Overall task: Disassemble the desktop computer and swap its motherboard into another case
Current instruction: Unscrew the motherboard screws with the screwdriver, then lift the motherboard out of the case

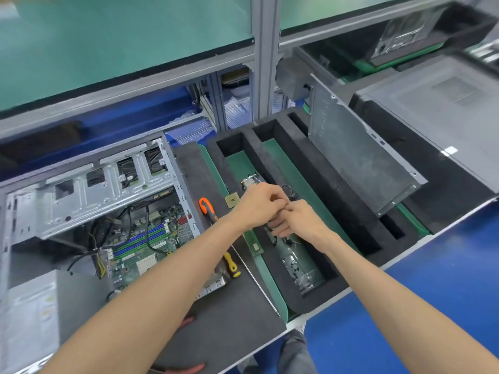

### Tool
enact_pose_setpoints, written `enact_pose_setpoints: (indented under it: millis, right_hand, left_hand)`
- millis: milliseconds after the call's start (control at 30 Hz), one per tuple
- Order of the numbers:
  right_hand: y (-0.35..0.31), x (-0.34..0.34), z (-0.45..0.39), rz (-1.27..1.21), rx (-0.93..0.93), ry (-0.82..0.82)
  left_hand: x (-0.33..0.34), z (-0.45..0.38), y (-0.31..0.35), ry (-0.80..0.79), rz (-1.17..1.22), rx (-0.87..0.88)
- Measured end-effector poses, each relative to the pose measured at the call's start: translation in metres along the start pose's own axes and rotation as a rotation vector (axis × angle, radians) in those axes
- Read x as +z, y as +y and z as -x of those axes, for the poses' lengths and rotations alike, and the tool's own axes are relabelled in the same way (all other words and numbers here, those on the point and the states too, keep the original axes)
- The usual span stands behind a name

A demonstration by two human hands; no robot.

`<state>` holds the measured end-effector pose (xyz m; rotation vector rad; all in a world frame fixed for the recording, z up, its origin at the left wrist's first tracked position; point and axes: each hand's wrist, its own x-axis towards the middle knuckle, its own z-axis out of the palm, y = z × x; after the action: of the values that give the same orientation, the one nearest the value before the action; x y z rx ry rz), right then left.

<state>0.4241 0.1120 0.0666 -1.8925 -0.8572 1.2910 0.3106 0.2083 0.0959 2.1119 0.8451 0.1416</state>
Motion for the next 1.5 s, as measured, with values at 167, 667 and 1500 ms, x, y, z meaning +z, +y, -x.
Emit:
enact_pose_setpoints:
  millis: [167, 667, 1500]
  right_hand:
    - [-0.041, 0.020, 0.004, -0.027, -0.202, 0.034]
    - [-0.124, 0.136, 0.013, 0.326, -0.716, -0.005]
    - [-0.112, 0.246, 0.000, 0.729, -0.376, -0.546]
  left_hand:
    - [-0.045, 0.024, -0.010, 0.191, 0.057, 0.073]
    - [-0.140, 0.139, -0.112, 0.465, 0.081, -0.145]
    - [-0.135, 0.176, -0.171, 0.263, -0.049, -0.527]
